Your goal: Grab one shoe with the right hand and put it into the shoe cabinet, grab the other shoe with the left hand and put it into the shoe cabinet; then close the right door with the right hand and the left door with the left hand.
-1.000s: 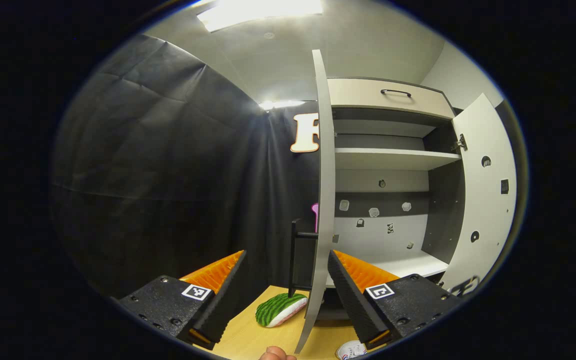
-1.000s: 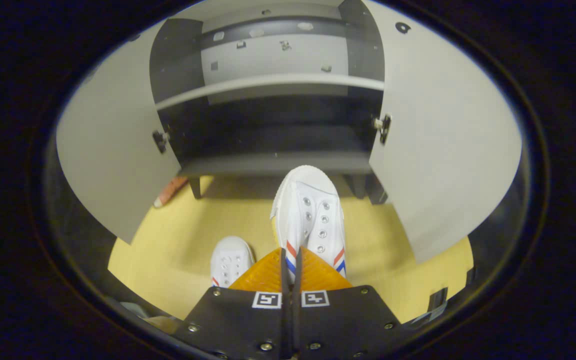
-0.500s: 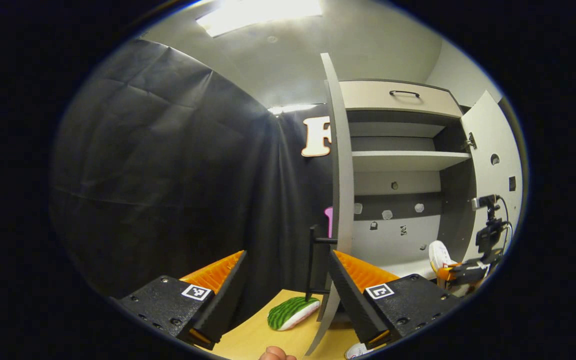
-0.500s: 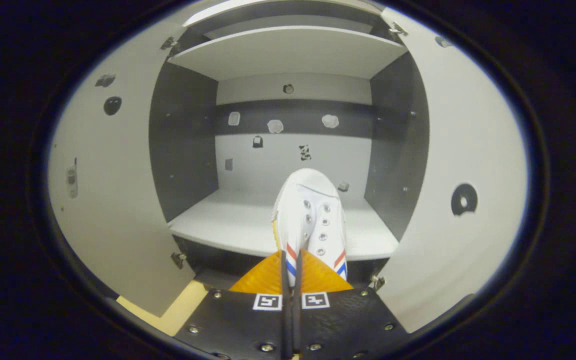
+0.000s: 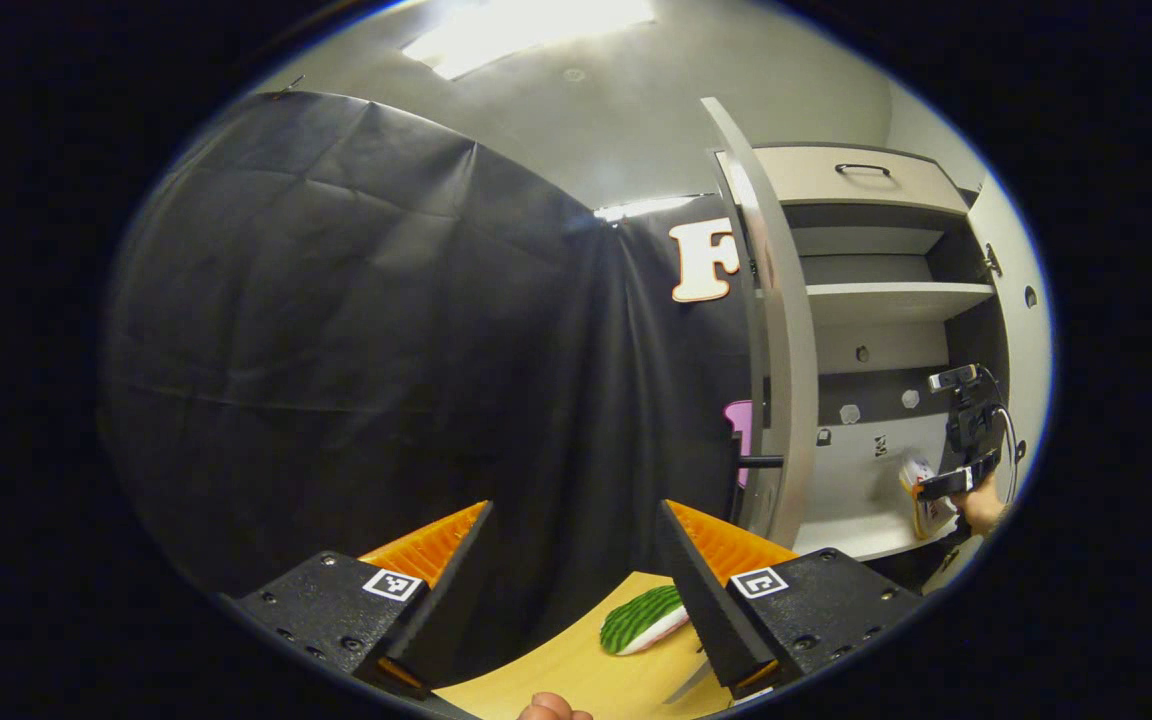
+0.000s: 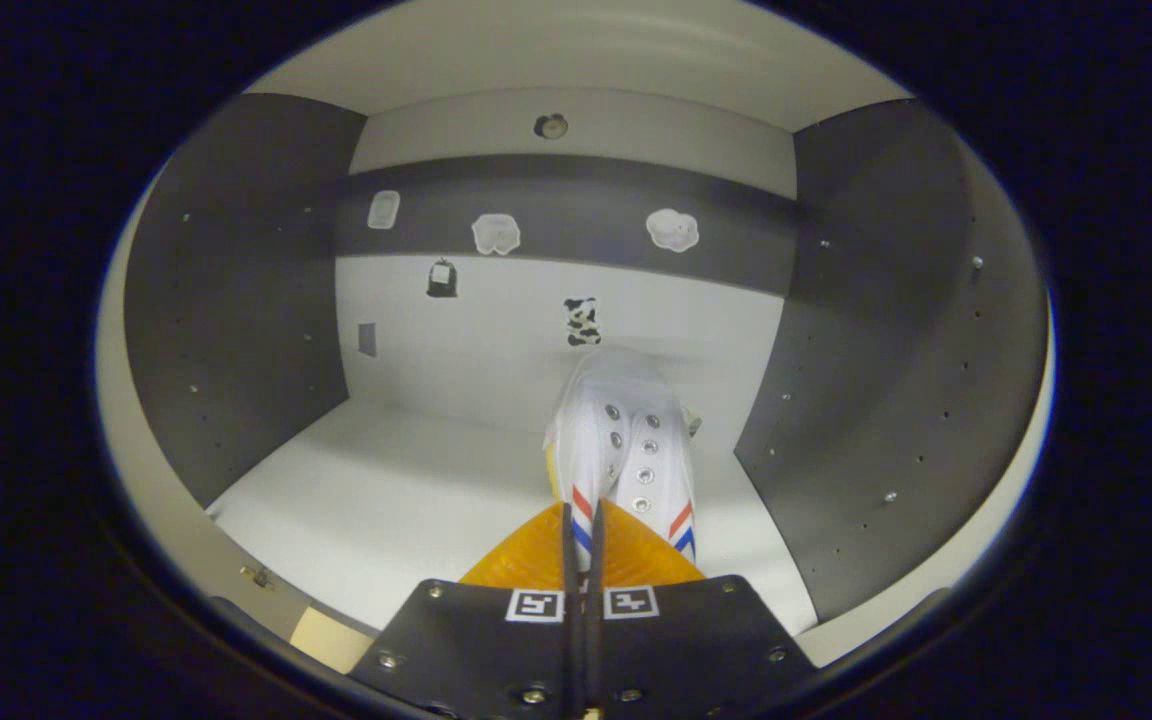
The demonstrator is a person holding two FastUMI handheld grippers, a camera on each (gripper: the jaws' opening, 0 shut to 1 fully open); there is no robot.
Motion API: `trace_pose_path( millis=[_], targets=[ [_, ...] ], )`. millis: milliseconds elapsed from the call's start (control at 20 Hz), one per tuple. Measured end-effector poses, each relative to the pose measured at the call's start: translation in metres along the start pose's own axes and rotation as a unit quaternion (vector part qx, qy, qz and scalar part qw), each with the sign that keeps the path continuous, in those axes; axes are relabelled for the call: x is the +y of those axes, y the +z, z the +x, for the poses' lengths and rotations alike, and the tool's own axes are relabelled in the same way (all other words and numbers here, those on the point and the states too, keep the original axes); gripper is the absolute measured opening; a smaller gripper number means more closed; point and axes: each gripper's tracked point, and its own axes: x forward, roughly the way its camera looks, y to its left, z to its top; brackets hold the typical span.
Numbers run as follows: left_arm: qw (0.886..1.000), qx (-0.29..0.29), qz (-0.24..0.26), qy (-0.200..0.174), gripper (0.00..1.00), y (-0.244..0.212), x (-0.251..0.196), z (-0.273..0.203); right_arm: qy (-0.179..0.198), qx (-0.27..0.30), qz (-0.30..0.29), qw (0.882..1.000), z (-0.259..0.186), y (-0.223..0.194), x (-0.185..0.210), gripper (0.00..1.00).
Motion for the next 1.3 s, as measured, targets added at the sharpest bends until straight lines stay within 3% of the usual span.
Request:
trace_pose_path(
  millis=[250,450,550,600,850,1300],
  targets=[
    [1.000,0.009,0.006,0.025,0.96,-0.004,0.010,-0.002,0.002,0.045,0.014,0.999,0.033,-0.027,0.006,0.00],
    [1.000,0.008,0.009,0.014,0.96,-0.002,-0.001,-0.006,0.001,0.051,0.001,0.999,0.037,-0.034,0.013,0.02],
    [1.000,0.006,0.010,0.002,0.96,0.000,-0.008,-0.010,-0.002,0.041,-0.009,0.999,0.029,-0.030,0.013,0.16],
    [1.000,0.004,0.011,-0.005,0.96,0.002,-0.013,-0.012,0.001,0.035,-0.010,0.999,0.022,-0.026,0.013,0.16],
    [0.998,-0.009,0.004,-0.058,0.96,0.012,-0.042,-0.030,0.009,-0.018,-0.013,1.000,-0.034,0.004,0.010,0.16],
    [0.979,-0.011,-0.026,-0.203,0.96,0.014,-0.123,-0.068,0.033,-0.143,0.013,0.989,-0.210,0.070,0.004,0.16]
  ],
)
